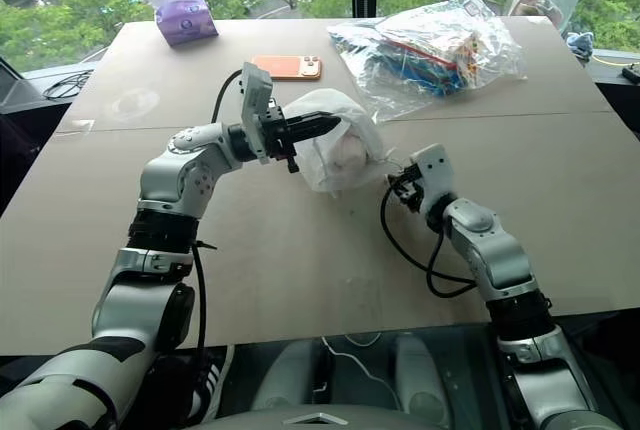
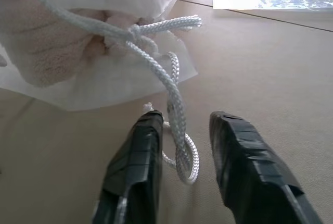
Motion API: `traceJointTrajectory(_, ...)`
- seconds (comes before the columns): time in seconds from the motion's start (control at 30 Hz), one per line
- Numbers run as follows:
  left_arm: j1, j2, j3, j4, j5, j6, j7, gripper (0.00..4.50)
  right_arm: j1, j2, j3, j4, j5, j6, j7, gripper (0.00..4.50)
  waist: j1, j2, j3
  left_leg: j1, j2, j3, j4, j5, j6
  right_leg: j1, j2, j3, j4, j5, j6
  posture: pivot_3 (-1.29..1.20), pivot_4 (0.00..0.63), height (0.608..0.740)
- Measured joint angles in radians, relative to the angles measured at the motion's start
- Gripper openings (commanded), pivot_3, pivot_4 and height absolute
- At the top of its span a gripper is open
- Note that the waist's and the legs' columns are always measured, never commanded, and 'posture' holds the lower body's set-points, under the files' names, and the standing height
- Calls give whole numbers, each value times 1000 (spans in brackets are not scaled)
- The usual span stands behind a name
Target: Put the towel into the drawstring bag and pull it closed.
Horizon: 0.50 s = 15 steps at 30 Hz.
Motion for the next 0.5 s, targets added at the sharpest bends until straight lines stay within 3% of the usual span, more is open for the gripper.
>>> traceJointTrajectory(0.13,0,1,0,5,14,-14,-5,0,23,-16,-33,-48,5,36,12,48,4,0,0,0,0,0,0,0,0,0,0,0,0,0,0,0,150,740)
traceJointTrajectory(0.4,0,1,-1,43,55,-56,-7,0,-50,-227,-63,-279,-90,127,31,48,4,1,0,0,0,0,0,0,0,0,1,0,1,0,0,0,150,740)
traceJointTrajectory(0.5,-1,-3,-2,74,79,-86,4,0,-78,-254,-53,-346,-97,172,59,48,5,0,0,0,0,-1,0,0,0,0,1,-1,1,0,0,0,150,740)
